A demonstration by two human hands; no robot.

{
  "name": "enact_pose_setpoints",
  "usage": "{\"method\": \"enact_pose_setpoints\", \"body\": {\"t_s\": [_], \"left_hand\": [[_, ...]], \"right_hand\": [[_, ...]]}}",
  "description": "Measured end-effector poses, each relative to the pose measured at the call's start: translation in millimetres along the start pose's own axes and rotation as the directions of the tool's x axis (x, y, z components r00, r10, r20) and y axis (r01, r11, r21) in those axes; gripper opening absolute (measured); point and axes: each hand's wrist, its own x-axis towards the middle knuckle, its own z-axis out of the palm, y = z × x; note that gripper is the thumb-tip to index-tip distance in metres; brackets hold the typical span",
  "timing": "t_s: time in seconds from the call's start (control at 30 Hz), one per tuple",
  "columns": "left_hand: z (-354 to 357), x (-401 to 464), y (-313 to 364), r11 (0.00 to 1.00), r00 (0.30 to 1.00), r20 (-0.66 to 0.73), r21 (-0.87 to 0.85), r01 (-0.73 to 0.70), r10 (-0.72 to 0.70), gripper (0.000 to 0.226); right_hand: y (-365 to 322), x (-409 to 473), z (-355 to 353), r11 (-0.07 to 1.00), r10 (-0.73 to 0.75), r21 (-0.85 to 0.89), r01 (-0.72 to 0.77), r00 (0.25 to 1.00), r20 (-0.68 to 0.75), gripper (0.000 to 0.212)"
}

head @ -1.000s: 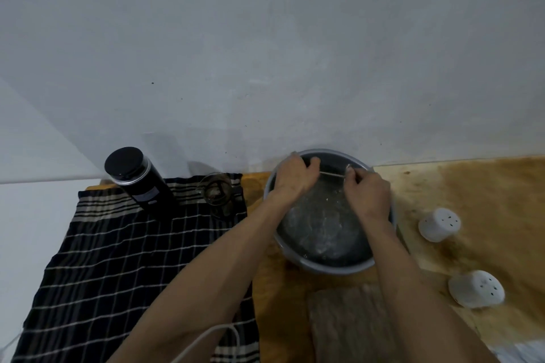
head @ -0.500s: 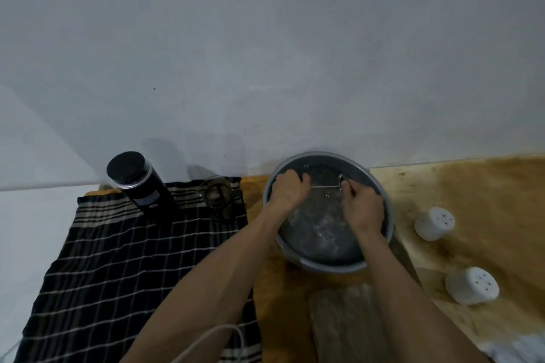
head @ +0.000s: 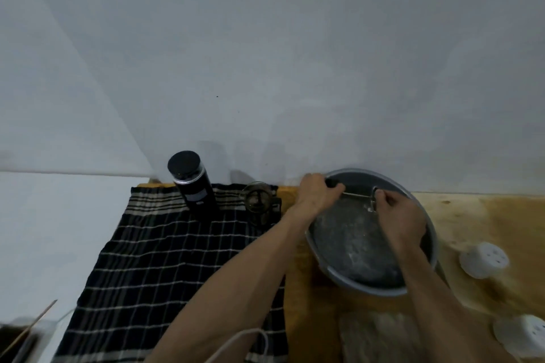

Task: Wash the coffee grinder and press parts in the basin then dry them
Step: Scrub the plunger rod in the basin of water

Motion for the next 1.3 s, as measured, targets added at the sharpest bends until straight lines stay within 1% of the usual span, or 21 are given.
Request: {"method": "enact_pose_setpoints", "body": {"t_s": [0.07, 0.13, 0.23, 0.33, 0.4, 0.43, 0.5, 0.53, 0.6, 0.63, 0.67, 0.73, 0.8, 0.87, 1.0, 1.1, 1.2, 1.3], "left_hand": [[-25.8, -1.8, -5.9, 0.999, 0.998, 0.048, 0.021, 0.046, -0.047, 0.040], [-51.9, -7.5, -10.0, 0.993, 0.994, 0.055, 0.082, 0.088, -0.092, 0.042], [-96.6, -22.1, -20.5, 0.971, 0.972, 0.113, 0.148, 0.187, -0.205, 0.036], [-141.5, -44.8, -42.4, 0.930, 0.908, 0.204, 0.121, 0.347, -0.365, 0.024], [-166.2, -56.3, -65.9, 0.888, 0.857, 0.232, 0.146, 0.436, -0.460, 0.024], [-175.2, -60.1, -79.2, 0.865, 0.833, 0.234, 0.159, 0.475, -0.501, 0.028], [-193.6, -70.0, -112.2, 0.819, 0.794, 0.205, 0.190, 0.541, -0.572, 0.042], [-201.9, -76.5, -131.8, 0.800, 0.781, 0.184, 0.205, 0.563, -0.597, 0.045], [-212.0, -85.9, -169.0, 0.781, 0.777, 0.115, 0.193, 0.594, -0.619, 0.041], [-216.2, -91.0, -186.7, 0.780, 0.783, 0.063, 0.169, 0.602, -0.618, 0.039], [-218.9, -95.6, -202.1, 0.781, 0.787, 0.017, 0.143, 0.608, -0.616, 0.039], [-223.5, -105.3, -228.2, 0.774, 0.780, -0.032, 0.102, 0.624, -0.625, 0.037], [-226.6, -114.4, -247.8, 0.767, 0.773, -0.065, 0.099, 0.634, -0.631, 0.028], [-227.7, -121.1, -263.2, 0.772, 0.778, -0.101, 0.098, 0.628, -0.620, 0.028], [-218.7, -124.2, -285.3, 0.798, 0.787, -0.157, -0.009, 0.603, -0.596, 0.038], [-207.8, -124.4, -296.6, 0.815, 0.797, -0.190, -0.032, 0.578, -0.573, 0.046], [-203.0, -124.7, -300.9, 0.831, 0.809, -0.216, -0.022, 0.556, -0.547, 0.052], [-203.9, -125.5, -301.6, 0.829, 0.819, -0.172, 0.028, 0.559, -0.547, 0.054]], "right_hand": [[-15.8, -2.1, -0.7, 0.999, -0.049, 0.000, 0.049, 0.998, 0.034, 0.033], [-27.6, -3.0, 3.1, 0.991, -0.131, 0.010, 0.130, 0.987, 0.091, 0.032], [-50.2, -8.8, 17.8, 0.975, -0.224, 0.046, 0.219, 0.950, 0.216, 0.030], [-74.6, -30.8, 46.8, 0.953, -0.302, 0.093, 0.287, 0.898, 0.321, 0.032], [-90.8, -52.6, 67.9, 0.943, -0.333, 0.133, 0.305, 0.869, 0.365, 0.035], [-96.7, -63.1, 76.4, 0.937, -0.350, 0.150, 0.316, 0.849, 0.396, 0.036], [-109.3, -86.2, 98.0, 0.922, -0.386, 0.174, 0.347, 0.773, 0.504, 0.038], [-116.1, -99.7, 107.7, 0.919, -0.389, 0.187, 0.348, 0.716, 0.580, 0.037], [-125.6, -121.5, 126.5, 0.923, -0.373, 0.222, 0.313, 0.594, 0.713, 0.036], [-130.3, -131.3, 135.7, 0.927, -0.363, 0.234, 0.292, 0.548, 0.754, 0.034], [-133.7, -139.3, 143.9, 0.929, -0.359, 0.241, 0.281, 0.521, 0.774, 0.030], [-141.2, -154.8, 162.9, 0.933, -0.348, 0.236, 0.273, 0.510, 0.787, 0.023], [-149.3, -171.0, 181.9, 0.944, -0.314, 0.205, 0.257, 0.519, 0.795, 0.017], [-153.5, -183.6, 199.8, 0.955, -0.277, 0.165, 0.248, 0.535, 0.798, 0.015], [-153.3, -195.2, 225.7, 0.963, -0.214, 0.066, 0.260, 0.592, 0.777, 0.019], [-154.2, -197.4, 234.6, 0.978, -0.147, 0.021, 0.208, 0.614, 0.776, 0.022], [-152.9, -194.7, 241.8, 0.982, -0.134, 0.020, 0.189, 0.617, 0.775, 0.027], [-150.1, -192.3, 240.0, 0.984, -0.125, 0.023, 0.177, 0.592, 0.797, 0.032]]}}
